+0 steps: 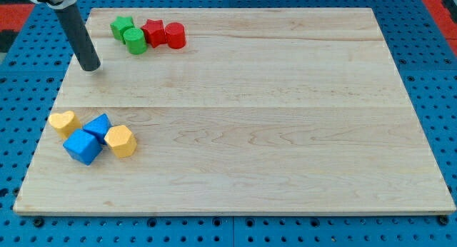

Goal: Push red star slightly towards the bottom of the board

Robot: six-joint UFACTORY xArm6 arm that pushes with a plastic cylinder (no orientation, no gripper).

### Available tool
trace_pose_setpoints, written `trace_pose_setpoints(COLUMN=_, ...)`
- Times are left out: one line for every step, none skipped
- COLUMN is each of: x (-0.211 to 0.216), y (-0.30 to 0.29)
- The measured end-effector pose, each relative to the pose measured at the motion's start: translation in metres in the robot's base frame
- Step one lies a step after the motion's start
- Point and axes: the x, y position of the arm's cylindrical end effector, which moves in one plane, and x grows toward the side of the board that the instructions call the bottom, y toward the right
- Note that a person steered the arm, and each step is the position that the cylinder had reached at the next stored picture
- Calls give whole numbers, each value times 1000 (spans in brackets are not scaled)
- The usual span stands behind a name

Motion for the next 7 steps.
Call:
trace_pose_setpoints(x=0, y=0)
trace_pose_setpoints(x=0, y=0)
trace_pose_setpoints(x=-7, y=0)
trace_pose_setpoints(x=-52, y=28)
trace_pose_setpoints(x=-58, y=29)
trace_pose_setpoints(x=-61, y=29)
trace_pose_setpoints(x=-64, y=25)
